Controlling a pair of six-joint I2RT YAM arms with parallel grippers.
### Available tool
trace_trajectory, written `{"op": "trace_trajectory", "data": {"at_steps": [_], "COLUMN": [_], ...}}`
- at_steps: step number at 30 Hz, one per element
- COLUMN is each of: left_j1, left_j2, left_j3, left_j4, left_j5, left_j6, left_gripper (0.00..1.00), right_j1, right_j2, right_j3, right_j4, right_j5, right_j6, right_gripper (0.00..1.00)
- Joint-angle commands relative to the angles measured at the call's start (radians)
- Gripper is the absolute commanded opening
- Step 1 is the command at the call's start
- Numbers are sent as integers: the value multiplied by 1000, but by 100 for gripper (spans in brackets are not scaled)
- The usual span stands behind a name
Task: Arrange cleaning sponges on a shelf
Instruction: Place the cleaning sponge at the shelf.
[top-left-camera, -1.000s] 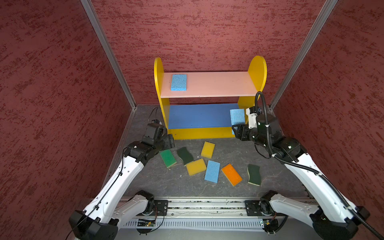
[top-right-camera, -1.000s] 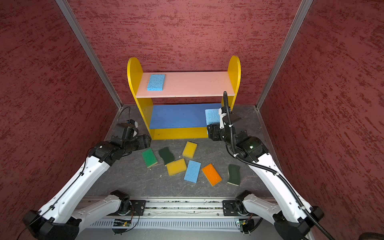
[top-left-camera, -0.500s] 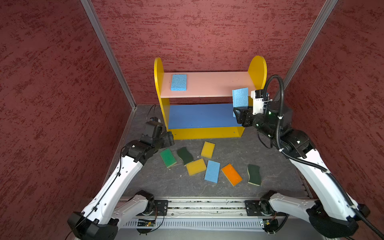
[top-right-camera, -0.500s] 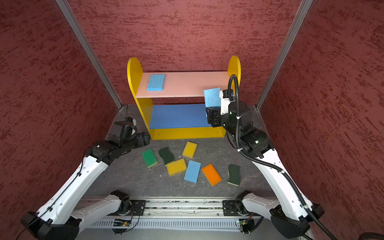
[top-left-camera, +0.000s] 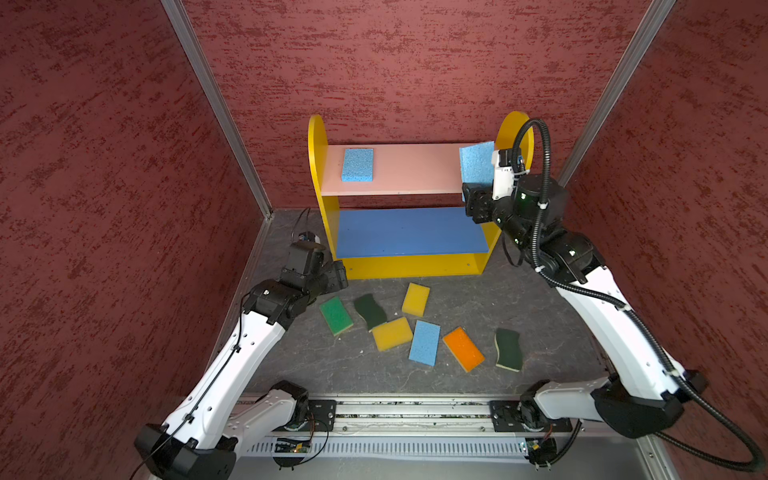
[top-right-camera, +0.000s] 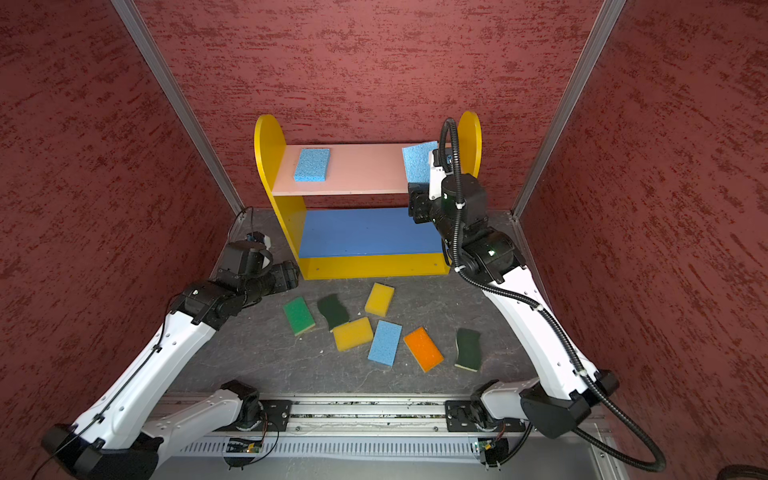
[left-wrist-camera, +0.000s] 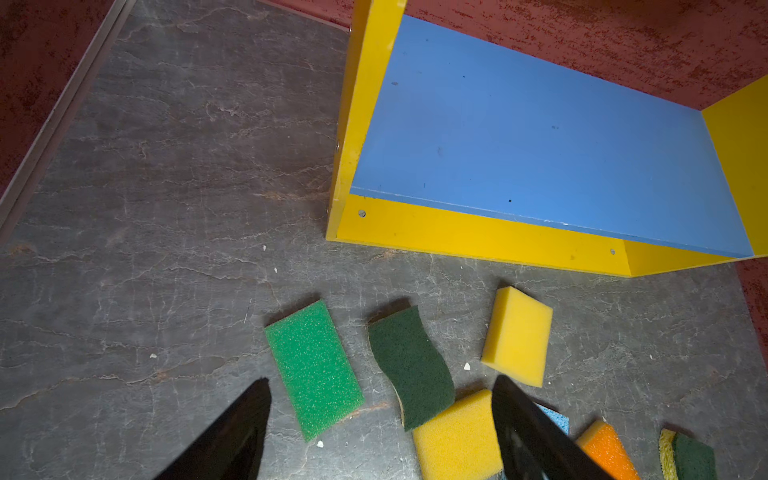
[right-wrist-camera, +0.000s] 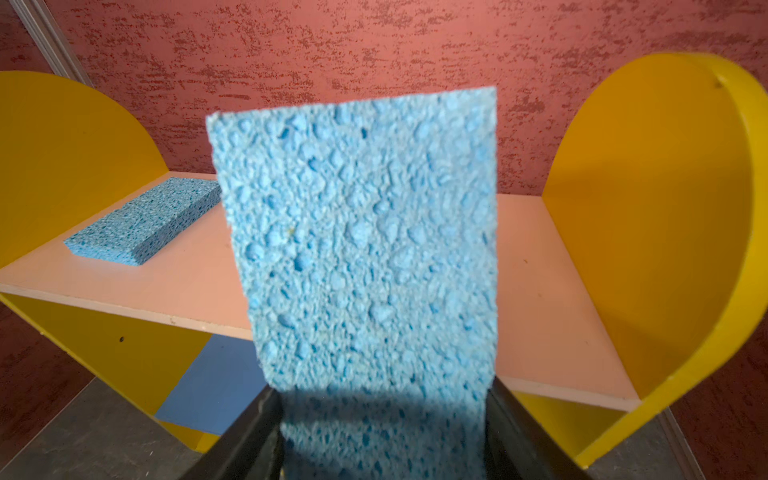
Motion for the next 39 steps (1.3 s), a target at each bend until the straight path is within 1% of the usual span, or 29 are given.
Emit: {"op": "trace_trajectory", "data": {"at_steps": [1,3,7,14,20,25,31,39], "left_j1": [4,6,11,34,49,51,54,72], "left_j2": [15,20,23,33,54,73,75,75], "left_j3": [21,22,22,14,0,-1,-14,-38], "left_j4": [35,42,47,71,101,112,134,145], "left_j5": [-14,-16,-21,-18,-4,1,5,8], "left_j6": [2,5,9,19,18,21,21,30], "left_gripper": [84,84,84,84,84,84,84,84], "right_j1": [-7,-12,-27,-76,-107,-121,-132,-132], "right_j2": [50,98,148,232,271,319,363,427], "right_j3": [79,113,172,280,325,382,430,528], "right_j4": [25,14,-12,-92,-129,-185,-214,-287], "right_j5": [48,59,88,72,59,69,40,41], "right_j6": [-51,-46,-32,9,36,68,96,114], "right_gripper": [69,69,69,67,67,68,67,67]}}
